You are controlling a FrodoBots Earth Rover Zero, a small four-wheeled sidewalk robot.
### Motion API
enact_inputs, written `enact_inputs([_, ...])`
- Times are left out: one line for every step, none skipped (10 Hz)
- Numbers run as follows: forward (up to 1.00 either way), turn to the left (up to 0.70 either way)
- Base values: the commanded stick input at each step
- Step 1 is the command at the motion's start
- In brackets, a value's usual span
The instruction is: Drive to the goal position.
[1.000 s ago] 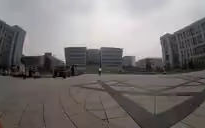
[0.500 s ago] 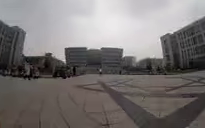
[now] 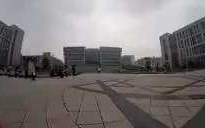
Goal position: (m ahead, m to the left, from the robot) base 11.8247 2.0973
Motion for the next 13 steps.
enact_inputs([0.7, -0.01])
enact_inputs([0.7, -0.01])
enact_inputs([0.7, -0.01])
enact_inputs([0.7, -0.01])
enact_inputs([0.7, -0.01])
enact_inputs([0.7, -0.01])
enact_inputs([0.7, -0.01])
enact_inputs([0.7, -0.01])
enact_inputs([0.7, -0.01])
enact_inputs([0.7, -0.01])
enact_inputs([0.7, -0.01])
enact_inputs([0.7, -0.01])
enact_inputs([0.7, -0.01])
